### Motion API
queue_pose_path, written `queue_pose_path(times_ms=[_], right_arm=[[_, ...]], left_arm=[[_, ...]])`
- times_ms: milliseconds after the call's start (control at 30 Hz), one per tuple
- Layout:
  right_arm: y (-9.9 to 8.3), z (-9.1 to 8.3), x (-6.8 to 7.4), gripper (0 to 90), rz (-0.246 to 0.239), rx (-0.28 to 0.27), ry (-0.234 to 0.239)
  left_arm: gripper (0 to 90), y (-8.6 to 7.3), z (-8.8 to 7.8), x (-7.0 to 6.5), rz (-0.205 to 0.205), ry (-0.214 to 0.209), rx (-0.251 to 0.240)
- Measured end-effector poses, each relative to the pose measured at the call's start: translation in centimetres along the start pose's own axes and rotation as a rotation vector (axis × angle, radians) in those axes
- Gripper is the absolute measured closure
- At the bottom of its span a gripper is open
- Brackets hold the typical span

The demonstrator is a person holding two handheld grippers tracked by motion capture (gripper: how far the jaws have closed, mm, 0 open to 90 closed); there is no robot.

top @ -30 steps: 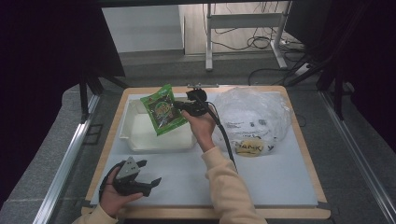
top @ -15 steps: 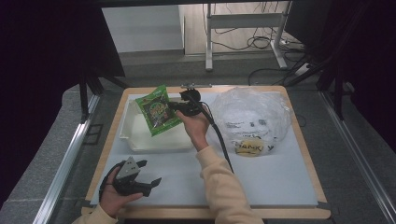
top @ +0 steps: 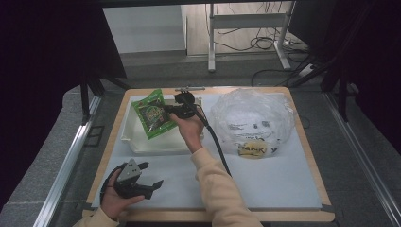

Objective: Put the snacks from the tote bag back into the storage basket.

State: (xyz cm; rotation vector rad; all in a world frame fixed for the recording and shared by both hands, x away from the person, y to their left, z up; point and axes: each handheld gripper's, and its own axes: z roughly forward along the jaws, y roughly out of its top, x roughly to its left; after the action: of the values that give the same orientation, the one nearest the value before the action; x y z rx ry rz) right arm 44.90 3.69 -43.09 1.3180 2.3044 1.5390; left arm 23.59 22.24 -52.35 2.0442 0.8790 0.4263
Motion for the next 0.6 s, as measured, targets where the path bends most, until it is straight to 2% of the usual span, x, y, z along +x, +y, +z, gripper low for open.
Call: queue_pose_path(times_ms=[600], right_arm=[[-1.3, 3.6, 0.1, 89.8, 0.044, 0.023, -0.016]], left_arm=[[13.6, 0.0, -0.1, 0.0, -0.004, -0.002, -0.012]])
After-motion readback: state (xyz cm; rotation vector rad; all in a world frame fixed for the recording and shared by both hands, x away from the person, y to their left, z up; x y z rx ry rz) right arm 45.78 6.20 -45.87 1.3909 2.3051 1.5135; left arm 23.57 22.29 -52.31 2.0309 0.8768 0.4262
